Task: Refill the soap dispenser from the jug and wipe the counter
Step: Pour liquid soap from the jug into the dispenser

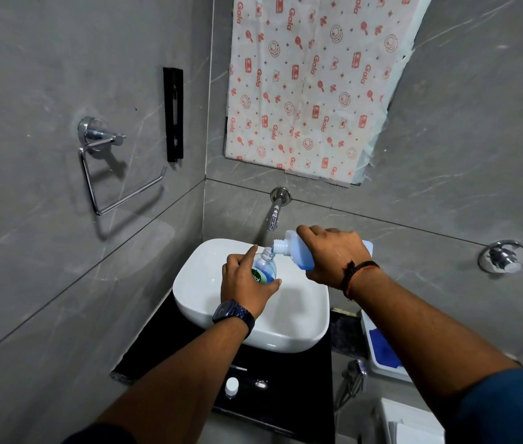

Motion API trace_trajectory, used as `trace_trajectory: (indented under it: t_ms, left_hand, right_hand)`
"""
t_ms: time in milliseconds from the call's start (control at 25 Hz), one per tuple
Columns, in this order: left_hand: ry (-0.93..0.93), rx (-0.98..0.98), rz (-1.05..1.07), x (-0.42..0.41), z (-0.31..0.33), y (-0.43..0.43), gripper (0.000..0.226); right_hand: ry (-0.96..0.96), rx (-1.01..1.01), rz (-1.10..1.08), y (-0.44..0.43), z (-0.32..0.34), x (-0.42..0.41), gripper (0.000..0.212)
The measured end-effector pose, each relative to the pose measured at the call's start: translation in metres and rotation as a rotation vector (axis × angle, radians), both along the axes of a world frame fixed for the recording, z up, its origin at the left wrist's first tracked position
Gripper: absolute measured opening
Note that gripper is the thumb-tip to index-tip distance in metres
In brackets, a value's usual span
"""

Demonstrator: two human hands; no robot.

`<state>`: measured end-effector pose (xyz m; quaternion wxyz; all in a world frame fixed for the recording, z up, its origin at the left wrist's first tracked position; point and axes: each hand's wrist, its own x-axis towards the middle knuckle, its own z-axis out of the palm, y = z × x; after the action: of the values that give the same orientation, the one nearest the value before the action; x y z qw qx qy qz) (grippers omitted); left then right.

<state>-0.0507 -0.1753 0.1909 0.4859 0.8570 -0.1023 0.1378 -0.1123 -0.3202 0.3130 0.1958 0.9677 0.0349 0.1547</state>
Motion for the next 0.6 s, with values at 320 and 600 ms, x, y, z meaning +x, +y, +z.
trace_trajectory:
  t_ms: [320, 600]
  left_hand:
    - [0.006, 0.018, 0.011, 0.0000, 0.0005, 0.0020, 0.088]
    - [0.015, 0.018, 0.009, -0.0006, 0.0023, 0.0019, 0.089]
  right_hand:
    - [-0.004, -0.005, 0.004, 0.0014, 0.0001, -0.0003, 0.062]
    - [-0.009, -0.017, 0.008, 0.0025, 0.0015, 0.0006, 0.063]
